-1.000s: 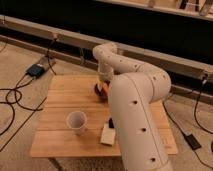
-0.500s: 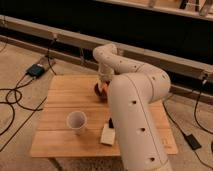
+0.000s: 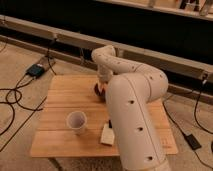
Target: Place the pepper in the ceramic cup
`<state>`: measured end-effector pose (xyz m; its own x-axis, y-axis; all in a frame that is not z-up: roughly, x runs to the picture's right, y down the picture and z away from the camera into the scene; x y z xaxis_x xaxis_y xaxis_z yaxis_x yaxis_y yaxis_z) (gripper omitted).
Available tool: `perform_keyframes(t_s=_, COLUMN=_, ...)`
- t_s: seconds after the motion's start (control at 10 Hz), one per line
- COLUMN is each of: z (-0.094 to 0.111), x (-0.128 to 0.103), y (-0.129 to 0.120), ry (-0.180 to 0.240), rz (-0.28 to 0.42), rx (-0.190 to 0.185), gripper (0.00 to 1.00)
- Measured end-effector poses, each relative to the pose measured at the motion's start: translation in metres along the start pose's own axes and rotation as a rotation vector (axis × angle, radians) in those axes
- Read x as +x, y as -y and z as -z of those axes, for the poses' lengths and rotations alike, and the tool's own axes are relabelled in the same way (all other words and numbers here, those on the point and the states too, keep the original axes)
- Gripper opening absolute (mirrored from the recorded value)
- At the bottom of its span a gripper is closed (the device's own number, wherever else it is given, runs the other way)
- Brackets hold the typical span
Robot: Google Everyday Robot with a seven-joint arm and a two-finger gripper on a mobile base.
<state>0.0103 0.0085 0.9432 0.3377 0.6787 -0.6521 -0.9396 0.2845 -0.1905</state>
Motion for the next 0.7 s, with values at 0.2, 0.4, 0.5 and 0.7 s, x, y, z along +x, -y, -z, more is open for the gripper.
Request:
perform_keyframes(t_s=0.2, z=0.0, x=0.0, y=-0.002, ry=0.004, rz=-0.002, rx=0.003, gripper=0.38)
perform_keyframes(t_s=0.4, z=0.005, x=-0.002, y=-0.003, ry=0.02, rz=-0.009, rx=0.007, gripper=0.16)
perform_keyframes(t_s=0.5, z=0.012, x=-0.004, y=-0.004, ry=0.036, rz=-0.011, rx=0.008, gripper=0.05)
perform_keyframes(t_s=0.7, z=0.03, x=-0.002, y=-0.01, ry=0.074, rz=-0.007, rx=0.011, gripper=0.0)
